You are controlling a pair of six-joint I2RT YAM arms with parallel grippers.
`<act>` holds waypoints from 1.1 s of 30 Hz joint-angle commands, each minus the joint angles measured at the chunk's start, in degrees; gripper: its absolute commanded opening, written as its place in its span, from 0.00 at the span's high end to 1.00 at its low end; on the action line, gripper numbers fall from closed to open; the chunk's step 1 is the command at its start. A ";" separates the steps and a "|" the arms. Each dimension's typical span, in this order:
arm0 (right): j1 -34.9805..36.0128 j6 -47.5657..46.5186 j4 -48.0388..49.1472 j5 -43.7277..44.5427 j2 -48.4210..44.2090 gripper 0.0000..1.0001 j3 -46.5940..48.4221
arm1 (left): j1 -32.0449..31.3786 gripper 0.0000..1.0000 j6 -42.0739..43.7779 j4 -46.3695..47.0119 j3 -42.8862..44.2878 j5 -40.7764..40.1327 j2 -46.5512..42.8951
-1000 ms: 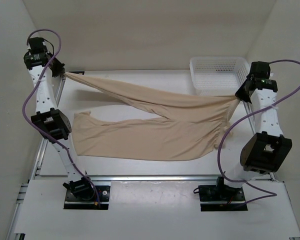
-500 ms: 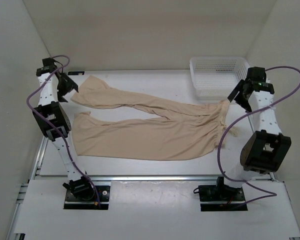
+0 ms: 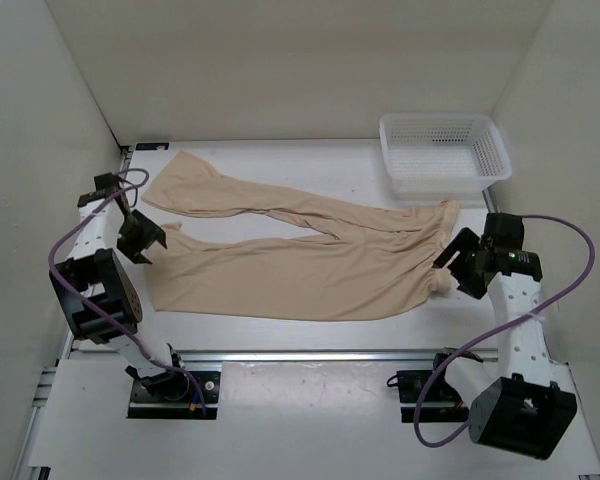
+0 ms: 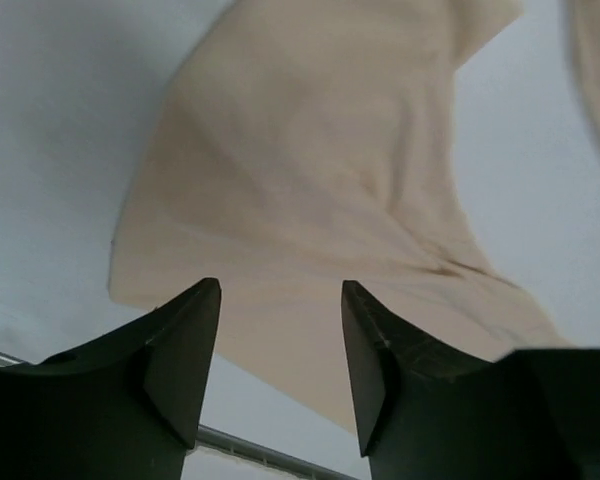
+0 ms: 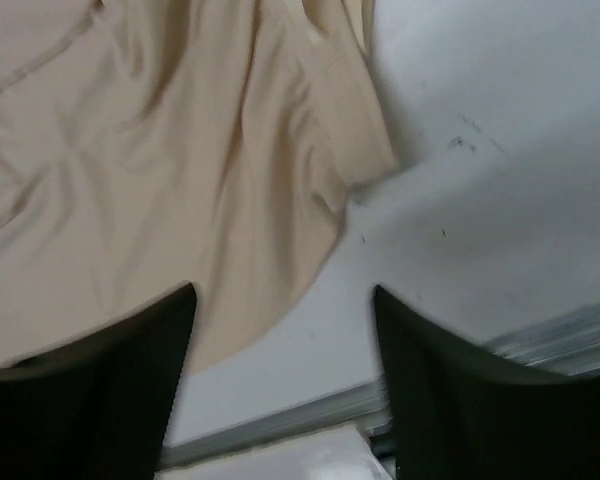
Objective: Fold and stack the trousers
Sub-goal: Flatten the trousers out
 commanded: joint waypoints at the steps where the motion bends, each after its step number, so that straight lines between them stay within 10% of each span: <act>1: -0.18 3.24 -4.20 -0.63 -3.39 0.17 -2.74 | 1.35 0.36 -3.16 2.60 -9.29 3.34 -0.63; 23: -3.25 15.04 15.37 -1.76 18.58 0.37 -9.08 | 1.45 0.29 -2.36 7.36 -10.37 2.83 8.51; 26: -3.25 15.04 17.75 -1.75 21.04 0.48 -9.08 | -0.04 0.40 -2.37 7.88 -8.62 2.83 10.18; 30: -3.25 14.34 18.46 -1.23 22.45 1.00 -8.38 | -0.04 0.83 -2.99 7.88 -6.33 2.83 12.90; 33: -3.78 12.85 17.50 -0.44 20.61 1.00 -6.19 | -0.04 0.90 -2.99 5.18 -3.00 2.22 12.91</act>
